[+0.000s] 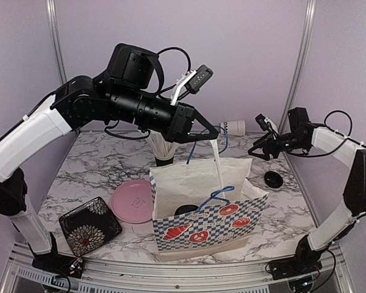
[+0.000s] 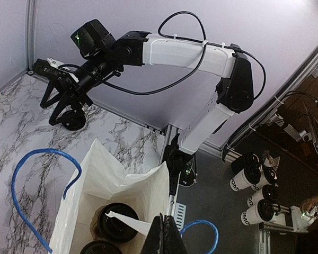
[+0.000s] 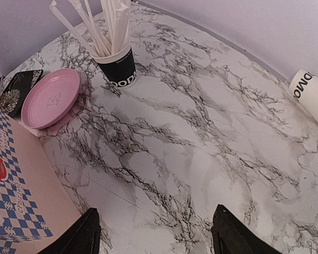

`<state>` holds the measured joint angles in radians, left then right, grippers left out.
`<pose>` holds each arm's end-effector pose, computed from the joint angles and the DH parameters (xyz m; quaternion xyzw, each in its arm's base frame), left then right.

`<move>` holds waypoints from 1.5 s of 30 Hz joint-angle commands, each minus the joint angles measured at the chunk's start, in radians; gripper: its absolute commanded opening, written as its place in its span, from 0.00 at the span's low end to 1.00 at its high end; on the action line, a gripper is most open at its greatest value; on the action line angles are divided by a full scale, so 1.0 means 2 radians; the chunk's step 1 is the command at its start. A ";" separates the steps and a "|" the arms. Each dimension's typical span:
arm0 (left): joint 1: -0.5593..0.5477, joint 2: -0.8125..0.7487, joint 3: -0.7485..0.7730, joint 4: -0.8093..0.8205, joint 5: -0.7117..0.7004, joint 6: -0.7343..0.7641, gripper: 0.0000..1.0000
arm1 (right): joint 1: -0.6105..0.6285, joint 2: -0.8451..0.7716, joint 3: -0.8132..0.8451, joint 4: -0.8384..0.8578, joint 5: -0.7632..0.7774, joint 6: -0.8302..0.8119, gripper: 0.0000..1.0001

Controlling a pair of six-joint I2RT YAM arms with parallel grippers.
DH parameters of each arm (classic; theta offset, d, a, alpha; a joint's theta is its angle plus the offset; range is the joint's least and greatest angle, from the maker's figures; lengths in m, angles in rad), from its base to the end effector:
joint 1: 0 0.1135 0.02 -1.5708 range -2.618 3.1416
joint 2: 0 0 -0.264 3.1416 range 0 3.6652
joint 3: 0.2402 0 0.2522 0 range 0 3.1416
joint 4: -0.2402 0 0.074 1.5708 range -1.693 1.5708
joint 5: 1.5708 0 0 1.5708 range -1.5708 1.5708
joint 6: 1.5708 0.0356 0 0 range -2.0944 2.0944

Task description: Pack the takeout coffee

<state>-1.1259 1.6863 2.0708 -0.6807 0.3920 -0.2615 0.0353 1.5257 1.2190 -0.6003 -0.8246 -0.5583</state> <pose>0.1415 -0.3283 0.4920 0.4354 0.6673 -0.4935 0.3487 0.3191 0.0374 0.2832 -0.3782 0.7901 0.2888 0.3863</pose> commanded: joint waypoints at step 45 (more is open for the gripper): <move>0.220 0.039 -0.163 0.067 -0.282 0.037 0.53 | 0.011 0.017 0.004 -0.033 0.003 -0.037 0.69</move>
<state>-0.7162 1.7237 1.7134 -0.5926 -0.2203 -0.1955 0.0498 1.5520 1.2182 -0.6479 -0.8230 -0.6155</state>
